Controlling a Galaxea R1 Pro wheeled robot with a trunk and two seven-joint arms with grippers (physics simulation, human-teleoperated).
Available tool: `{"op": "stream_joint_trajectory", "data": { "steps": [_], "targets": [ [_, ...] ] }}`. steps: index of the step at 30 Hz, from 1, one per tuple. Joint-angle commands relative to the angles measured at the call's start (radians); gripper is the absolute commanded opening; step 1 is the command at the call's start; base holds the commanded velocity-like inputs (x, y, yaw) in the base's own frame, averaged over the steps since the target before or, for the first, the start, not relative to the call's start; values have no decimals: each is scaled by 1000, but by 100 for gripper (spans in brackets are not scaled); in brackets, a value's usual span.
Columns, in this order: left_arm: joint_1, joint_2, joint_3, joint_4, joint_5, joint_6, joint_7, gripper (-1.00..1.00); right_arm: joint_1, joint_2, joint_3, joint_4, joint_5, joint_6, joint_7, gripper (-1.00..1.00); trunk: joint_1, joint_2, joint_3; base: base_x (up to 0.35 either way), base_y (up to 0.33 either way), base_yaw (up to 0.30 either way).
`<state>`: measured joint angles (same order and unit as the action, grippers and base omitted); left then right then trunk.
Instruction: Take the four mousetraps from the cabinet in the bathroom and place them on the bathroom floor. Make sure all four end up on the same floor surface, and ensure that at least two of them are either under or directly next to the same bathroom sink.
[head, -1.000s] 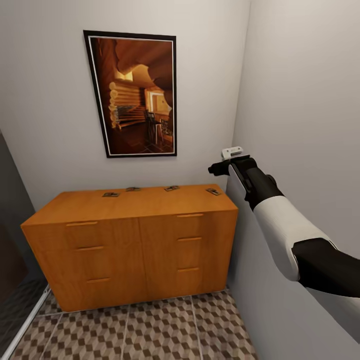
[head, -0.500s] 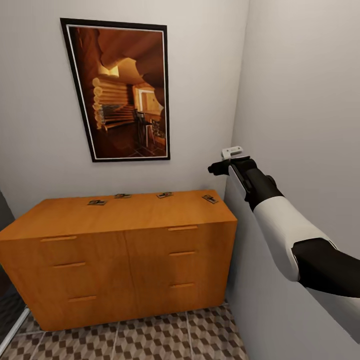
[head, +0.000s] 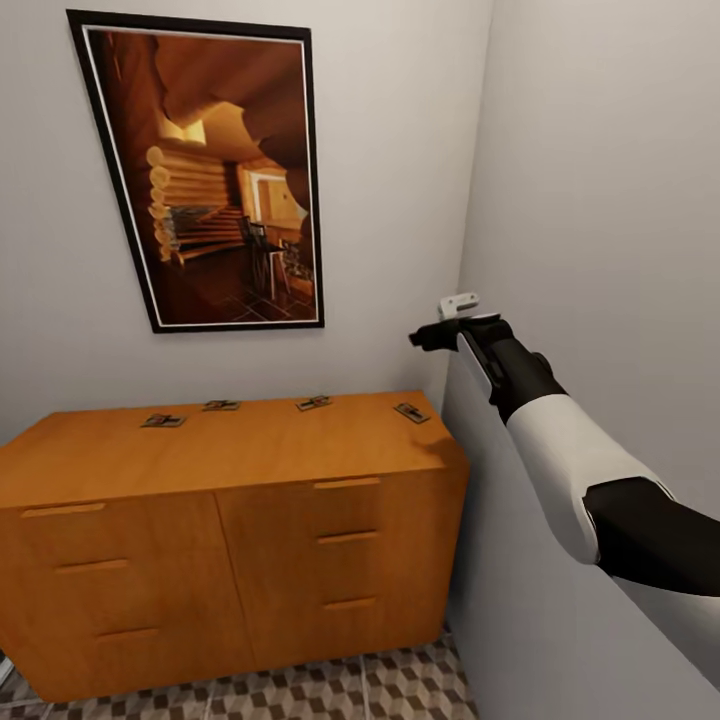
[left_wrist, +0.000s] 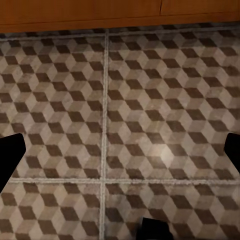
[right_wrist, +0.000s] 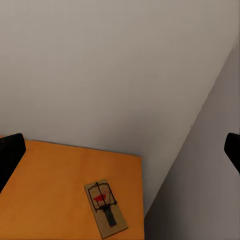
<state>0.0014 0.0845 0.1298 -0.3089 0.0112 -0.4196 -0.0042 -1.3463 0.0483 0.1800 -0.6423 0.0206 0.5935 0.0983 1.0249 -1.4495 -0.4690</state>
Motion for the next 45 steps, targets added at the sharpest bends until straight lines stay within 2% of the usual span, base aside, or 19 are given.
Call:
{"op": "stream_joint_trajectory", "data": {
  "steps": [1,15,31,34,35,45],
  "targets": [
    [0,0,1,-1,1,-2,0,100,-1,0,1,5,3,4,14,100,0,0,-1,39,-22,0],
    [0,0,1,-1,1,-2,0,100,-1,0,1,62,2,-48,33,100,0,0,-1,8,-5,0],
    [0,0,1,-1,1,-2,0,100,-1,2,2,96,1,-58,35,100,0,0,-1,0,0,0],
    [0,0,1,-1,1,-2,0,100,-1,3,2,116,1,-82,34,100,0,0,-1,0,0,0],
    [0,0,1,-1,1,-2,0,100,-1,3,2,135,1,-114,34,100,0,0,-1,0,0,0],
    [0,0,1,-1,1,-2,0,100,-1,4,3,157,1,-133,34,100,0,0,-1,0,0,0]
  ]
}}
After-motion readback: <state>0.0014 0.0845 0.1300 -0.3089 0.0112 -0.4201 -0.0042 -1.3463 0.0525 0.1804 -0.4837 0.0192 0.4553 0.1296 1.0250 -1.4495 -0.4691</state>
